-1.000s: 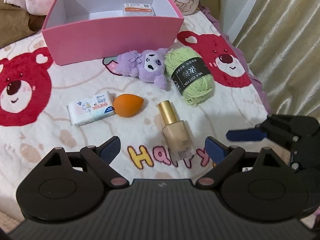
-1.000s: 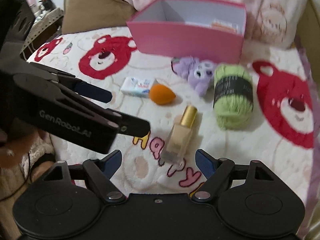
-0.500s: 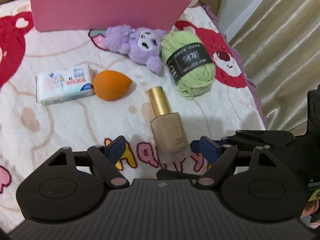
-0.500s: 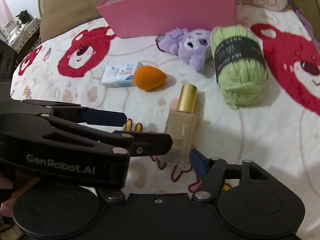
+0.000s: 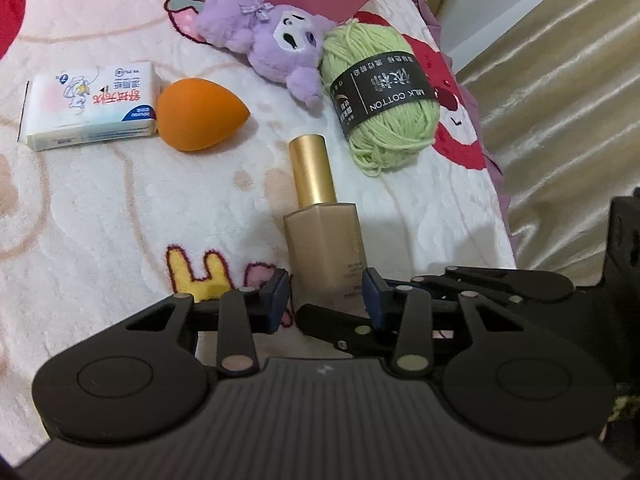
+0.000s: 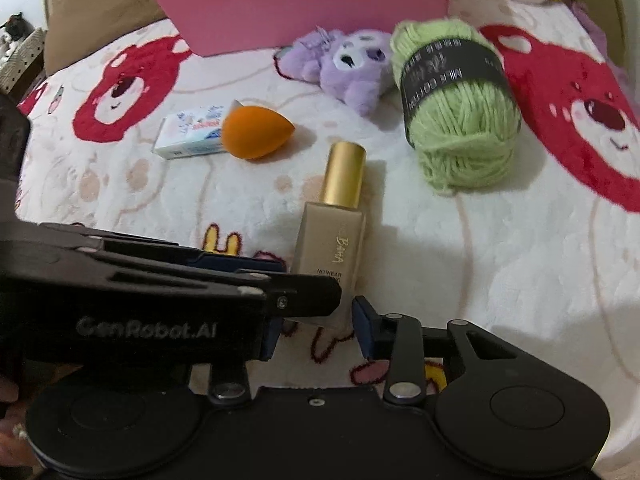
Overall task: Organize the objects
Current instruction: 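Close the left tool around the foundation bottle, then lift the foundation bottle with the left tool and carry it into the pink box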
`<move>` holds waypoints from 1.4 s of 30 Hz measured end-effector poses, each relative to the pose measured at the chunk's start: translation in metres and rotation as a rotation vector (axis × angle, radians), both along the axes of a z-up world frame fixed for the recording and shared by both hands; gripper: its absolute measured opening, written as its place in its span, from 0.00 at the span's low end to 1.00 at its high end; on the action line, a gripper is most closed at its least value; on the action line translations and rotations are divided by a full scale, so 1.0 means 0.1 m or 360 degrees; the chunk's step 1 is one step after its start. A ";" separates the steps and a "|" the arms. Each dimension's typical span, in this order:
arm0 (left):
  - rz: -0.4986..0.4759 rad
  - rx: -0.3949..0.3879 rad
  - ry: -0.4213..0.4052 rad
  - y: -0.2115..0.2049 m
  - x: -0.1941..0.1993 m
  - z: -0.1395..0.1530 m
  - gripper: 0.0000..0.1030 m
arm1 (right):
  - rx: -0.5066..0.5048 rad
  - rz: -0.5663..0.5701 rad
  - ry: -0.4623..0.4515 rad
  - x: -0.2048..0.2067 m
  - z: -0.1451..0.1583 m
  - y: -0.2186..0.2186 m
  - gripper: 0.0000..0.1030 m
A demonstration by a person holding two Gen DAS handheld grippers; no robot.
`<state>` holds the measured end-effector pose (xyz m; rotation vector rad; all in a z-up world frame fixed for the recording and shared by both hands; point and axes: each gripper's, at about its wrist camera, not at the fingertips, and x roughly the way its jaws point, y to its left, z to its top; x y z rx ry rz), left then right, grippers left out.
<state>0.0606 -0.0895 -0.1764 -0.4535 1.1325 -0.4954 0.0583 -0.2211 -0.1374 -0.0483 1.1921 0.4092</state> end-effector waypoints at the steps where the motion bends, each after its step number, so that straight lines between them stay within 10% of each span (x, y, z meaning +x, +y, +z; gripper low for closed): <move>1: 0.0005 -0.0002 0.0001 -0.01 0.00 -0.01 0.41 | -0.0003 -0.0001 0.0000 0.00 0.00 0.00 0.40; 17: 0.0021 0.0001 0.0002 0.06 -0.09 0.07 0.41 | 0.0094 -0.0036 -0.0020 -0.13 0.11 0.07 0.40; 42: 0.0049 0.0250 -0.0234 0.51 -0.17 1.45 0.39 | 0.0169 0.0075 -0.0335 -0.20 1.29 0.66 0.40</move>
